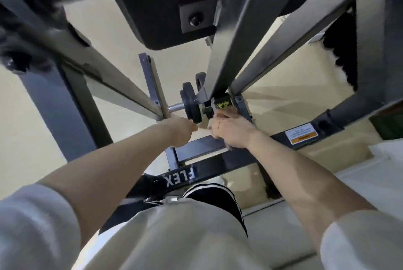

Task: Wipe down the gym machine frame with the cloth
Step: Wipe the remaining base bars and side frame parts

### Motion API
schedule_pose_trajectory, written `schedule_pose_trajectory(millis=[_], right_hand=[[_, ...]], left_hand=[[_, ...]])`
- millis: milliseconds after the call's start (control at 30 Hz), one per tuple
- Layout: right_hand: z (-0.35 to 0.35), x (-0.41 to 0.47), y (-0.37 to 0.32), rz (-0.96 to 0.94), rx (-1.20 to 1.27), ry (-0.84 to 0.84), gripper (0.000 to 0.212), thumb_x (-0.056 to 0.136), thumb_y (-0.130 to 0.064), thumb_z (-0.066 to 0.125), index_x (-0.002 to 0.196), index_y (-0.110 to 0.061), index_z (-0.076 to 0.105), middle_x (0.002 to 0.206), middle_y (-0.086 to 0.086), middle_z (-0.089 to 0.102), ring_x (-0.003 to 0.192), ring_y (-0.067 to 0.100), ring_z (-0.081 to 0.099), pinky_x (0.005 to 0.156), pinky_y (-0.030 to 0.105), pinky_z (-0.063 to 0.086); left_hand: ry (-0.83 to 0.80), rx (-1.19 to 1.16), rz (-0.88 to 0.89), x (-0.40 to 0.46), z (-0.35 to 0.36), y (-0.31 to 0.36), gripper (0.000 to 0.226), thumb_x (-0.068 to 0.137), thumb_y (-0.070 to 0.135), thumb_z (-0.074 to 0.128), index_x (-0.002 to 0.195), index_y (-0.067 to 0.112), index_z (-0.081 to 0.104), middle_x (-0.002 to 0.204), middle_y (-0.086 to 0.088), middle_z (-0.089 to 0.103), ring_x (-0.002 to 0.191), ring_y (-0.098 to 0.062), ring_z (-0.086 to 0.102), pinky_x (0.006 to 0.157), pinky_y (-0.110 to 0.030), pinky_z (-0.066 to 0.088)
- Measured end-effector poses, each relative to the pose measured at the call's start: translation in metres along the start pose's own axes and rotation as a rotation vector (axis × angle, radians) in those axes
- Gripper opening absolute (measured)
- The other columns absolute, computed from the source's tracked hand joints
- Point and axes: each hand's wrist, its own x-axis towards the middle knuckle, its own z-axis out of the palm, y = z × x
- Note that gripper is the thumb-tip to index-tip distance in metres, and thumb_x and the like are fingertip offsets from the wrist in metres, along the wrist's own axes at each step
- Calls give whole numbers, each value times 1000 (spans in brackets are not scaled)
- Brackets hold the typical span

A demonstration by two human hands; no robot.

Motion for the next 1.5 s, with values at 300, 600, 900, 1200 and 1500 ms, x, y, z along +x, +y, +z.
schedule_pose_trajectory(millis=[300,600,900,1200,1500], right_hand=[[-3,-12,27,-292,-179,-21,29,92,-15,42,109,-31,59,131,-10,49,132,17,30,111,32,14],[-7,-1,14,-252,-235,-275,26,94,-21,43,110,-17,63,119,4,59,123,27,44,113,41,19],[10,-14,8,-264,-200,-81,30,95,-10,39,117,-14,58,130,6,54,132,25,35,116,35,6],[19,-39,14,368,432,168,60,91,-4,33,147,-25,32,159,-1,15,146,23,10,116,34,7],[51,-48,30,438,397,123,67,99,-20,42,152,-30,2,157,0,22,134,28,36,113,37,26]], left_hand=[[-48,-312,55,7,55,34,37,99,34,44,133,19,49,129,-5,55,117,-25,50,90,-30,39],[-59,-507,-35,15,64,31,35,91,32,59,122,17,58,120,-4,59,109,-24,53,89,-32,44],[-151,-461,-29,21,57,29,33,94,31,54,124,18,58,127,-4,57,114,-24,52,96,-35,44],[252,-977,-83,39,15,46,58,98,10,41,150,15,17,146,-11,41,130,-27,42,97,-23,30],[240,-1170,-113,44,8,51,60,94,-4,34,149,17,24,144,-9,43,129,-23,42,99,-24,32]])
